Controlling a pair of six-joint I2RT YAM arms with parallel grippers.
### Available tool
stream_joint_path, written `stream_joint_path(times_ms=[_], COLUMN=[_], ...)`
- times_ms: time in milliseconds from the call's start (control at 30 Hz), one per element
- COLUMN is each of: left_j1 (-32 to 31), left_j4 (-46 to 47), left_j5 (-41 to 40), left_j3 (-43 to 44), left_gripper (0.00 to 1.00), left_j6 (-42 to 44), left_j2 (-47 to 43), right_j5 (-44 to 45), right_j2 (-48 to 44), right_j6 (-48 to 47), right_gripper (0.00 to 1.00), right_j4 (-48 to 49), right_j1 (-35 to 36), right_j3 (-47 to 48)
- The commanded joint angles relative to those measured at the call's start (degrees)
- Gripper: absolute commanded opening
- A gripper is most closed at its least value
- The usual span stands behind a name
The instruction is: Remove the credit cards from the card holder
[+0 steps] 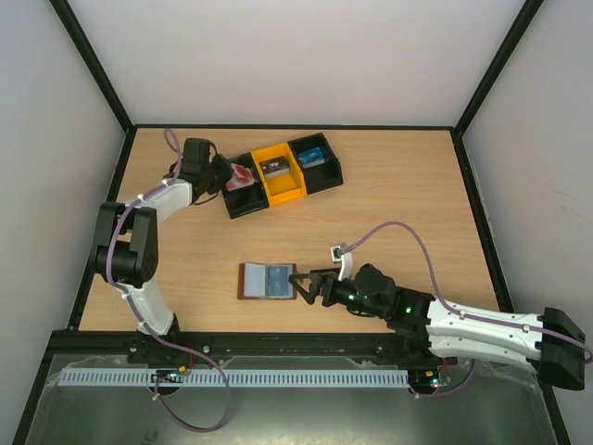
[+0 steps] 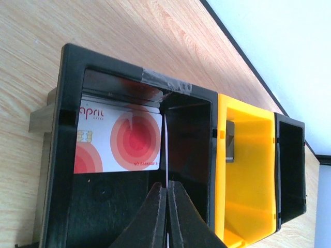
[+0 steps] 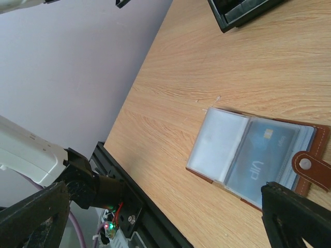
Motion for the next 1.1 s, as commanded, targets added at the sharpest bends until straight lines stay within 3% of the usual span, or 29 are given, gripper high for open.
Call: stream_joint_path(times_ms=[0,667,1067], left_j1=[0.23,0.23,0.23], left_j4=[-0.53,-2.35,-4.7], left_j5=[-1.75,-3.58,-4.85], left_j3=[2.94,6.27,9.06], left_gripper=[0.03,0.03,0.09], left_j6=[1.64,4.37,6.22], left_j2=[1.75,7.15,8.97], right_j5=[0.5,1.44,1.88], right_j2=[0.66,1.93,2.11], right_j6=[-0.62,-1.47,-1.25], right_gripper=[0.98,0.98,0.98], right_j4=[1.06,-2.2,-2.1], right_j1=[-0.02,-0.02,-0.02], right_j3=[2.34,4.0,3.78])
